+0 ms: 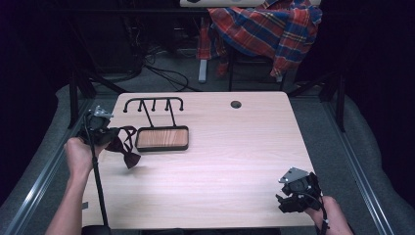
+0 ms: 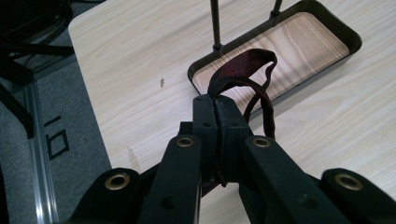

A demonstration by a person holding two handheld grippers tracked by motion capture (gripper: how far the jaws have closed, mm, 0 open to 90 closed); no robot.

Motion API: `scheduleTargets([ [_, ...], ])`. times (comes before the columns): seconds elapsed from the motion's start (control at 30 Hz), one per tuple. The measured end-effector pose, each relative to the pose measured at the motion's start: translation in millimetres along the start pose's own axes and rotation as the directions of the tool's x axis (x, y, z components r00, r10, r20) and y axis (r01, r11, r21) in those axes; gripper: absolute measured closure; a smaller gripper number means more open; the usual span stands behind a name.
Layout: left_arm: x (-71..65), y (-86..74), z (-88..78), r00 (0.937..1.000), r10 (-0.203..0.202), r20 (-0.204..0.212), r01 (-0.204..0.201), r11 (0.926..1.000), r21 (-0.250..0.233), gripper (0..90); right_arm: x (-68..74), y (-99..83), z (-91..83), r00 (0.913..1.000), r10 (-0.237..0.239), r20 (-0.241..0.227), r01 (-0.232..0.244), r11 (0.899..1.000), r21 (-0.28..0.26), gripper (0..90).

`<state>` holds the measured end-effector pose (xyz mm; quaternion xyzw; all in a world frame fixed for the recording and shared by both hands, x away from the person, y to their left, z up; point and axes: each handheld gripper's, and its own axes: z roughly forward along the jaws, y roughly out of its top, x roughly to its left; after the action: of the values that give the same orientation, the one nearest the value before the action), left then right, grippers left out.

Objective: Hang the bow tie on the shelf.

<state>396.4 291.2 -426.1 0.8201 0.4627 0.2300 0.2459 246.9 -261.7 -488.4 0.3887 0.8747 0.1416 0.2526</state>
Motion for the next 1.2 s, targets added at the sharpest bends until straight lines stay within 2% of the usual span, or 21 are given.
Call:
scheduleTargets([
  [0.07,1.0,0.8,0.4,0.9999,-0.006,-0.013,0.006,0.9999,-0.009,88.1,0.1,-0.2,-0.1,1.0,0.001,0.001,-0.001,1.0,-0.002,14.8],
  [0.13,3.1,2.4,0.1,1.0,-0.003,-0.003,0.003,1.0,-0.003,88.1,0.1,-0.2,-0.1,1.0,0.001,0.001,-0.001,1.0,-0.002,14.8],
  [0.6,6.5,12.1,-1.4,0.9999,-0.004,-0.017,0.003,0.9995,-0.031,88.2,-0.4,0.5,-0.8,1.0,-0.005,0.004,0.005,1.0,0.008,14.8],
  [1.2,7.6,26.7,-5.8,0.9999,0.004,-0.014,-0.005,0.9983,-0.058,88.2,0.4,0.2,0.5,1.0,0.005,0.0,-0.005,1.0,-0.001,14.8],
])
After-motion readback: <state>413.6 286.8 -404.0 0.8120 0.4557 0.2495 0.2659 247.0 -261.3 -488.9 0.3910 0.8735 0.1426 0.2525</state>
